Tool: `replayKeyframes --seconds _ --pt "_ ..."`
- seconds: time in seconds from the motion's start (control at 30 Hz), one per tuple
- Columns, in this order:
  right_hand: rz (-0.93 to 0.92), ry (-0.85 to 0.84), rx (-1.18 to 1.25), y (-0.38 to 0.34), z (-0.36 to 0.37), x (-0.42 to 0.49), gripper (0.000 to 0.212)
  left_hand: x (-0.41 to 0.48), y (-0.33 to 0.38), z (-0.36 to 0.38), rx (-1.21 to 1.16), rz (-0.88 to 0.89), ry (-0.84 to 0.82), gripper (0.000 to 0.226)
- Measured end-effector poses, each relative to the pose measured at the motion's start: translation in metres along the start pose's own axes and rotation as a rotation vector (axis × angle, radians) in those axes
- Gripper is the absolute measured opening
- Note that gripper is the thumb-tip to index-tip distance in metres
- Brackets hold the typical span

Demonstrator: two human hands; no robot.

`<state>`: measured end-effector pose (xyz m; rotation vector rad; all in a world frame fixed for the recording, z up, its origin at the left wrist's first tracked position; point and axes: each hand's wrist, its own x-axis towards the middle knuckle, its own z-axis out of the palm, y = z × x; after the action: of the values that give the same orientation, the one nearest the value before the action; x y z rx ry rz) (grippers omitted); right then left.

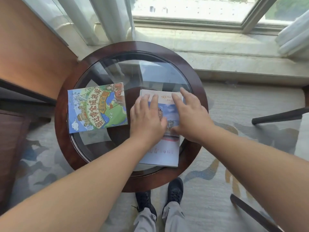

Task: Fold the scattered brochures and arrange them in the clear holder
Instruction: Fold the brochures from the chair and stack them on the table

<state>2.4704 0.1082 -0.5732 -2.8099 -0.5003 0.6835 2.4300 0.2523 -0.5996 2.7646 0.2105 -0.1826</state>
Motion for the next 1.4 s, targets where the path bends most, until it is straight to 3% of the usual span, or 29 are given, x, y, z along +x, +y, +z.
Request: replayKeyframes --seconds 0.17,0.33,0.43,0.93,1.0,1.1,1.23,1.33,1.4 --pt "-0.088 -0.179 -0.174 0.014 0.0 0.016 0.111 0.008 0.013 0.035 0.139 -0.025 -0.177 0.089" --pt "-0.094 -0.157 -0.181 0.015 0.003 0.016 0.106 -0.005 0.011 0.044 0.211 0.021 -0.143 0.087" --pt "-0.091 -0.187 -0.191 0.017 0.003 0.015 0.116 -0.037 0.005 0.049 0.268 0.111 -0.143 0.082" --pt "-0.084 -0.174 -0.187 0.017 0.008 0.016 0.123 -0.086 -0.007 0.052 0.397 0.193 -0.247 0.101" --pt "-0.08 -0.163 -0.21 0.013 0.006 0.012 0.115 -0.085 -0.006 0.051 0.42 0.172 -0.284 0.1" --pt "-0.1 -0.052 -0.2 0.003 0.005 -0.007 0.085 -0.079 -0.004 0.047 0.421 0.14 -0.341 0.099" --pt "-0.045 0.009 -0.011 -0.003 -0.003 -0.06 0.065 -0.07 0.007 0.024 0.407 0.115 -0.439 0.1" --pt "0.132 0.087 0.251 0.01 -0.022 -0.111 0.042 -0.062 0.031 -0.013 0.34 0.161 -0.463 0.072" --pt "0.256 0.131 0.342 0.026 -0.038 -0.148 0.041 -0.064 0.055 -0.039 0.287 0.241 -0.435 0.054"
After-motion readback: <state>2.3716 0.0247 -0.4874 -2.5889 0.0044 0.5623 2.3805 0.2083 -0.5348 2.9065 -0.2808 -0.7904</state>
